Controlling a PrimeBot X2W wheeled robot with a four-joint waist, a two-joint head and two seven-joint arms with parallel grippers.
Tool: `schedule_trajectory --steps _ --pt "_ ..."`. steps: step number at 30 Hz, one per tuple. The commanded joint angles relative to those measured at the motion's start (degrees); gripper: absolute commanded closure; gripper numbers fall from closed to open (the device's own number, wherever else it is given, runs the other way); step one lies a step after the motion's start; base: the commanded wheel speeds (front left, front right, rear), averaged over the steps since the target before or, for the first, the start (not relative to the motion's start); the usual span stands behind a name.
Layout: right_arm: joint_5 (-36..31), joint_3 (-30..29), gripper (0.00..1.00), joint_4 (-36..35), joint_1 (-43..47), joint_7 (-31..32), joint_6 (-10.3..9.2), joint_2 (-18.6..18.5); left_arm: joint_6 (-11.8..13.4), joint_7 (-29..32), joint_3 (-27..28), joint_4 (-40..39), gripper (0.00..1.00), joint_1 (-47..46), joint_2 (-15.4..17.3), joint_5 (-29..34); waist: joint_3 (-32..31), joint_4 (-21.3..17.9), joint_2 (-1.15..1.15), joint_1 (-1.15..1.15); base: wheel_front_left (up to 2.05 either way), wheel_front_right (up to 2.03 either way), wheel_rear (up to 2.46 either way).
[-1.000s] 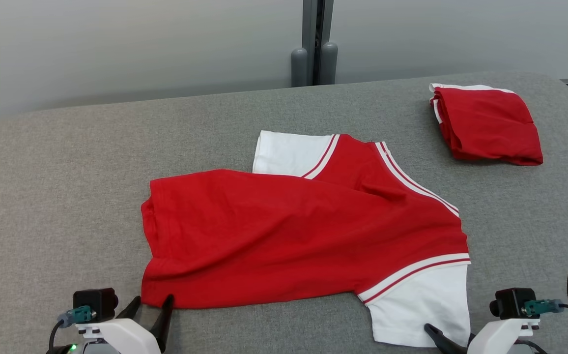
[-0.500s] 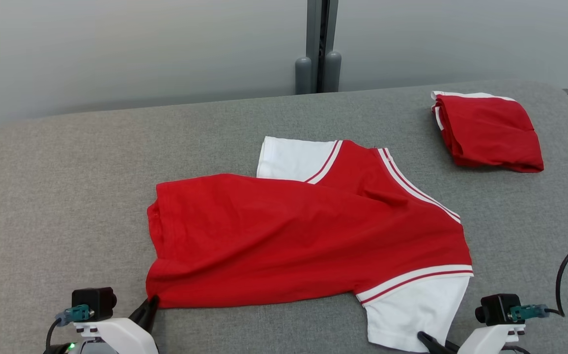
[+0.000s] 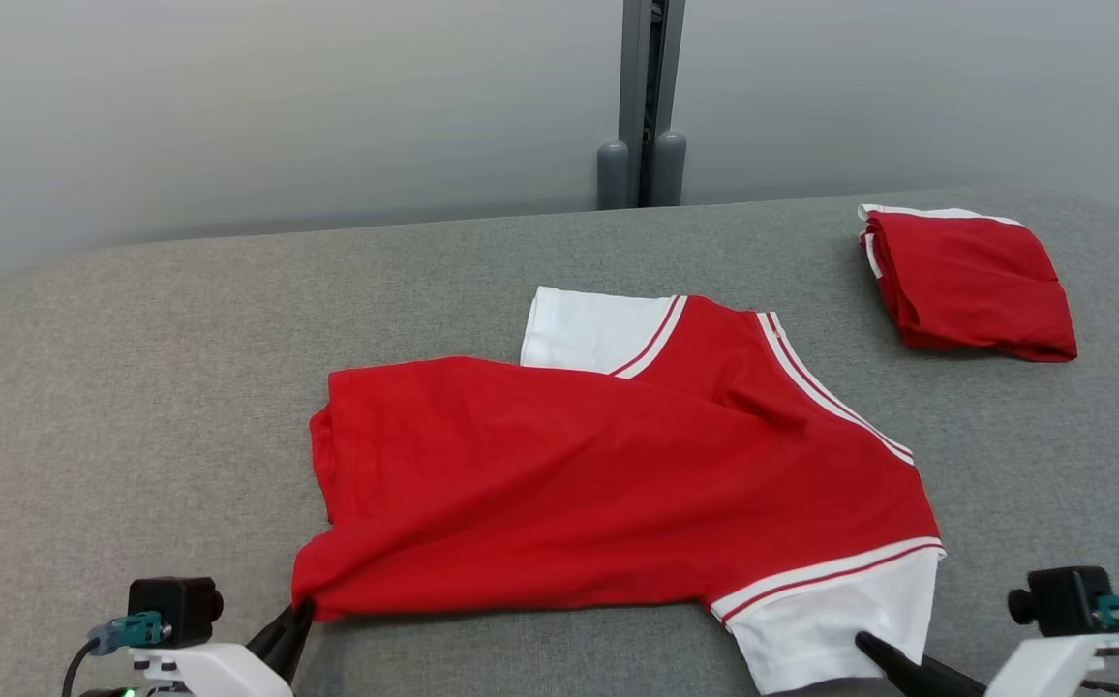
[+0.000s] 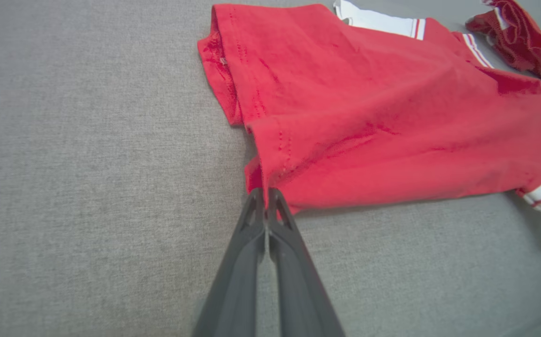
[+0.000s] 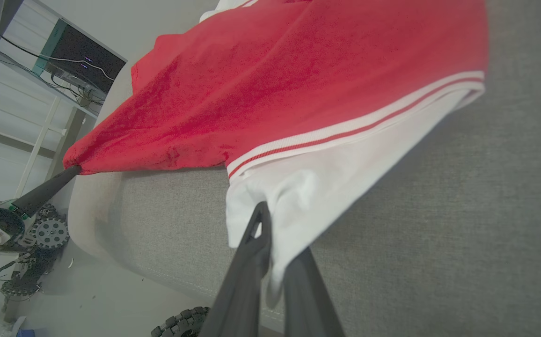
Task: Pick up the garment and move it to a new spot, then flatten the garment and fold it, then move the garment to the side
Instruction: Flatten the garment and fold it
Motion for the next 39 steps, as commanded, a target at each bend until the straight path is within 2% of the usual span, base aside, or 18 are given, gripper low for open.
schedule_trajectory --steps 1,7,14,17,22,26,32,39 --pt "1.3 -0.7 1.0 -1.6 1.5 0.8 0.14 -0.8 0.6 0.8 0.3 -2.0 1.0 1.2 0.6 -0.6 0.0 0.1 0.0 0.0 0.0 0.0 0.0" --pt "6.5 -6.4 1.0 -9.9 6.3 2.7 0.14 -3.0 2.3 5.7 0.8 -12.0 1.0 6.0 2.5 -2.0 0.0 0.0 0.0 0.0 0.0 0.0 0.0" --pt "5.5 -8.1 1.0 -14.5 6.3 5.5 0.14 -2.7 3.6 10.3 0.2 -19.7 1.0 6.3 4.2 -1.7 1.2 0.2 0.0 0.0 0.0 0.0 0.0" --pt "5.3 -8.1 1.0 -15.7 3.2 4.8 0.14 -2.1 3.1 12.0 -0.4 -21.6 1.0 3.5 5.1 -1.2 2.7 0.1 0.0 0.0 0.0 0.0 0.0" --pt "7.5 -8.3 1.0 -15.7 -8.6 1.7 0.14 -2.6 0.5 17.4 -0.9 -21.4 1.0 -7.5 9.0 0.0 7.7 0.2 0.0 0.0 0.0 0.0 0.0" --pt "9.4 -7.3 1.0 -13.7 -18.9 -1.5 0.14 -4.5 -2.1 20.5 -1.1 -17.4 1.0 -18.3 10.7 -1.2 12.0 0.2 0.0 0.0 0.0 0.0 0.0" --pt "13.3 -3.9 1.0 -9.5 -36.3 -5.8 0.15 -7.3 -4.4 23.4 -1.8 -7.4 1.0 -36.7 10.5 -4.3 19.6 0.1 0.0 0.0 0.0 0.0 0.0" --pt "17.0 0.2 1.0 -2.2 -57.6 -10.7 0.15 -10.1 -5.2 25.4 -4.2 4.0 1.0 -58.3 10.4 -4.5 27.3 0.3 0.0 0.0 0.0 0.0 0.0"
